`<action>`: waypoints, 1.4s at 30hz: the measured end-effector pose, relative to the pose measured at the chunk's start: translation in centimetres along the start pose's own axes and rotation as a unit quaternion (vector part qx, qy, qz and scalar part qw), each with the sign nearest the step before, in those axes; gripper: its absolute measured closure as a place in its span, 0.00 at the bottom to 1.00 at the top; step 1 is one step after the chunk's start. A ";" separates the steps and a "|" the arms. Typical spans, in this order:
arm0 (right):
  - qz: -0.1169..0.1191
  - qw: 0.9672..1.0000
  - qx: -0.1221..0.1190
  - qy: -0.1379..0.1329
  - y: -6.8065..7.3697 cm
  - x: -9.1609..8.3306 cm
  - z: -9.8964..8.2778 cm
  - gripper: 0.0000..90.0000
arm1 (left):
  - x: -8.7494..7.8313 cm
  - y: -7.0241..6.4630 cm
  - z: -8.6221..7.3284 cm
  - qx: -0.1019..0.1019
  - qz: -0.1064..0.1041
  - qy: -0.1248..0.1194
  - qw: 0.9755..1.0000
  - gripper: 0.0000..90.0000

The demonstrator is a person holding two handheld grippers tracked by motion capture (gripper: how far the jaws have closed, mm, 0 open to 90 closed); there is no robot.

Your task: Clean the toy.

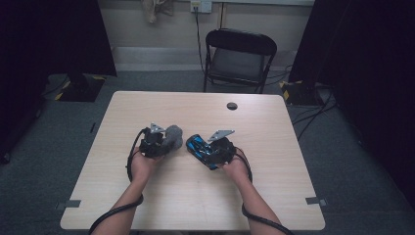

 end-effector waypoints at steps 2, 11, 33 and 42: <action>0.000 1.000 0.000 -0.001 0.0 0.0 0.0 0.49 | 0.5 -0.1 0.1 0.001 0.006 0.006 1.000 0.75; -0.001 1.000 0.000 -0.002 0.0 -0.1 -0.1 0.49 | 2.7 -1.2 -0.4 -0.005 0.018 0.019 1.000 0.75; -0.004 1.000 0.001 -0.001 0.1 -0.1 -0.1 0.49 | 2.7 -3.1 -1.1 -0.003 0.004 0.028 1.000 0.75; -0.004 1.000 0.001 0.000 0.1 -0.1 -0.1 0.49 | 2.3 -3.6 -1.4 0.005 -0.002 0.031 1.000 0.75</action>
Point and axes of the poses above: each handheld gripper's, and its own axes: x roughly forward along the jaws, z roughly out of its top, y roughly to its left, the point moved 3 cm from there along x, roughly forward along the jaws
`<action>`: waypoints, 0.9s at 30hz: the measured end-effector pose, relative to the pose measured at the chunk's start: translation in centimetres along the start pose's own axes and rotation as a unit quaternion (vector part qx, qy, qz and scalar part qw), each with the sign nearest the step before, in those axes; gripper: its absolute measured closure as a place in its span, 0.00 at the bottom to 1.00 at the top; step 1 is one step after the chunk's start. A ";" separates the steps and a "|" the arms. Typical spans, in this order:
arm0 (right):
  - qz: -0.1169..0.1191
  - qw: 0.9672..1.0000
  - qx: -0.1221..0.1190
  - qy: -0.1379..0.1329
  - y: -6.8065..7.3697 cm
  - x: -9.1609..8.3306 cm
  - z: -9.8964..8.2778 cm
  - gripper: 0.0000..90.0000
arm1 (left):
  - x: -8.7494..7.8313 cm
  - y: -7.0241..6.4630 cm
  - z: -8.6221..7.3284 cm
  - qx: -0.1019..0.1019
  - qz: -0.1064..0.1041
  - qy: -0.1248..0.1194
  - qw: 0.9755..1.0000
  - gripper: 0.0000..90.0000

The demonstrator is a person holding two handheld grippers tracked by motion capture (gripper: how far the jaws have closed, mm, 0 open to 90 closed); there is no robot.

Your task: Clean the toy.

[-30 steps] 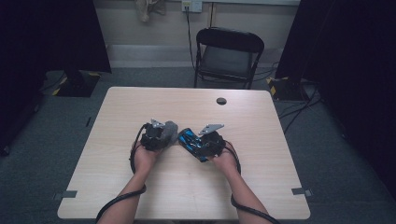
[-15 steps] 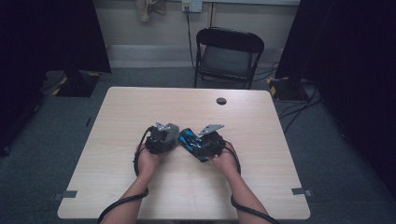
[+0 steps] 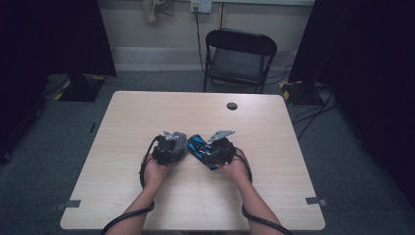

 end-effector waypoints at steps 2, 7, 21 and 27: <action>-0.001 1.000 0.000 0.000 0.0 0.0 0.0 0.49 | -0.1 -0.2 -0.1 -0.001 -0.001 -0.001 1.000 0.75; 0.000 1.000 0.001 -0.003 0.0 0.0 -0.1 0.49 | -0.4 -0.8 -0.4 0.013 -0.009 0.001 1.000 0.75; 0.000 1.000 0.001 -0.001 0.0 0.0 0.0 0.49 | -0.7 -2.9 -0.6 0.050 -0.042 0.011 0.998 0.75; 0.000 1.000 0.001 -0.001 0.0 0.0 0.0 0.49 | -0.6 -4.6 -0.5 0.075 -0.055 0.018 0.996 0.75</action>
Point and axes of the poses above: each handheld gripper's, and its own axes: x roughly forward along the jaws, z roughly out of its top, y roughly to its left, the point moved 3 cm from there along x, roughly forward along the jaws
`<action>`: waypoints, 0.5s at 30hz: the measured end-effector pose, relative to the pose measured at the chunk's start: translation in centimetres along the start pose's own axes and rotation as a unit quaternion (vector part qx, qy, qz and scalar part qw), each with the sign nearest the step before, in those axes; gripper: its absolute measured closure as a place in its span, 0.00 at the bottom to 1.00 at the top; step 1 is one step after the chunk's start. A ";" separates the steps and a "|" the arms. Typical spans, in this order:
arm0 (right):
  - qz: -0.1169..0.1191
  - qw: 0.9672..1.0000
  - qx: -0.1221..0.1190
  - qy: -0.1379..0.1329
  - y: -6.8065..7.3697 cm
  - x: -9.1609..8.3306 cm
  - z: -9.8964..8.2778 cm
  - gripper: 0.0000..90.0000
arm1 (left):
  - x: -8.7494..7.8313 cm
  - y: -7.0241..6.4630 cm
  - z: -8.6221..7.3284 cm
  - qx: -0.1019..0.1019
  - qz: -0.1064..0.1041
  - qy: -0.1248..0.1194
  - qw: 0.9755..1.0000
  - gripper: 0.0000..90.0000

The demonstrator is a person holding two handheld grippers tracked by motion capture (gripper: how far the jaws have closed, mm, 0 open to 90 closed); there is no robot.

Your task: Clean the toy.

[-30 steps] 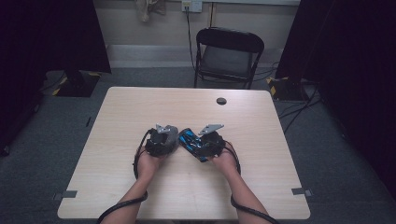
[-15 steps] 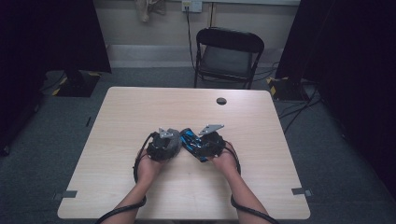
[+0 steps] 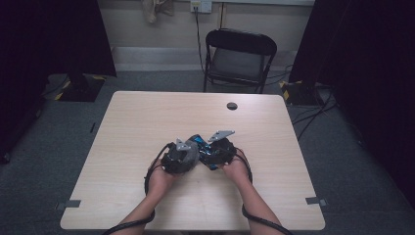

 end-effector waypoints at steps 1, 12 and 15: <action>0.000 1.000 0.000 0.000 0.0 0.0 0.0 0.49 | 0.0 0.0 0.0 0.000 0.000 0.000 1.000 0.75; -0.001 1.000 0.001 -0.001 0.0 0.0 0.0 0.49 | 0.0 -1.0 0.1 0.010 -0.017 0.004 1.000 0.75; -0.001 1.000 0.001 -0.001 0.0 0.0 0.0 0.49 | 0.0 -1.1 0.1 0.012 -0.018 0.007 1.000 0.75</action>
Point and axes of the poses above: each handheld gripper's, and its own axes: x roughly forward along the jaws, z roughly out of its top, y roughly to its left, the point moved 3 cm from there along x, roughly forward along the jaws
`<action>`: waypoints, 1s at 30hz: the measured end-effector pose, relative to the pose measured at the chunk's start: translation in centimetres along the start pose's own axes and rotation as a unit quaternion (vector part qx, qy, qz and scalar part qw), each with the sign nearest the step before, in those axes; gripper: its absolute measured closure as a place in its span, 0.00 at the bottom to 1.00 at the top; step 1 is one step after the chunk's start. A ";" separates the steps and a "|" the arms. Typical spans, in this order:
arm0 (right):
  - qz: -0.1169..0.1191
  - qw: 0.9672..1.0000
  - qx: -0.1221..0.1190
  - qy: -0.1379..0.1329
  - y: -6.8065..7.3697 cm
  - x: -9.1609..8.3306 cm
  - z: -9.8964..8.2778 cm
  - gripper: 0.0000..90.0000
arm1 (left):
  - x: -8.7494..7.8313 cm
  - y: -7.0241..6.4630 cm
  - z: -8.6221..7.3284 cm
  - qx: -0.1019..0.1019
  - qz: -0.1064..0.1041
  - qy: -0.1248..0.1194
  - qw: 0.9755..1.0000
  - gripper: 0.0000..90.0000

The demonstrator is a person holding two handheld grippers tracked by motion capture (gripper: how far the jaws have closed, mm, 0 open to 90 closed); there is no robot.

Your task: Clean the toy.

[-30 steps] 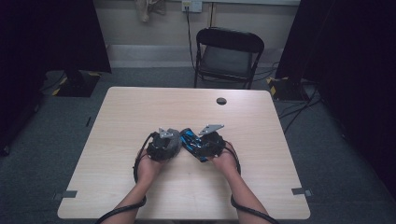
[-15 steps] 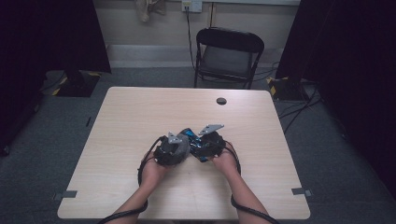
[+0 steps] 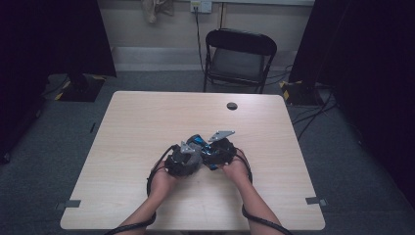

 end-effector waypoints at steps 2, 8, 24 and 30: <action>0.000 1.000 -0.001 0.001 0.0 0.0 0.0 0.49 | 0.1 -0.2 -0.1 -0.004 -0.004 -0.003 1.000 0.75; 0.000 1.000 -0.001 0.001 0.0 0.0 0.0 0.49 | 0.0 -0.6 -0.2 -0.001 -0.009 -0.004 1.000 0.75; 0.000 1.000 -0.001 0.000 0.0 0.0 0.0 0.49 | 0.0 -2.2 -0.3 0.016 -0.028 0.000 0.999 0.75; -0.001 1.000 -0.001 0.000 0.0 0.0 0.0 0.49 | 0.0 -2.9 -0.3 0.023 -0.035 0.000 0.999 0.75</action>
Point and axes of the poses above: each handheld gripper's, and its own axes: x roughly forward along the jaws, z roughly out of its top, y roughly to its left, the point moved 3 cm from there along x, roughly forward along the jaws
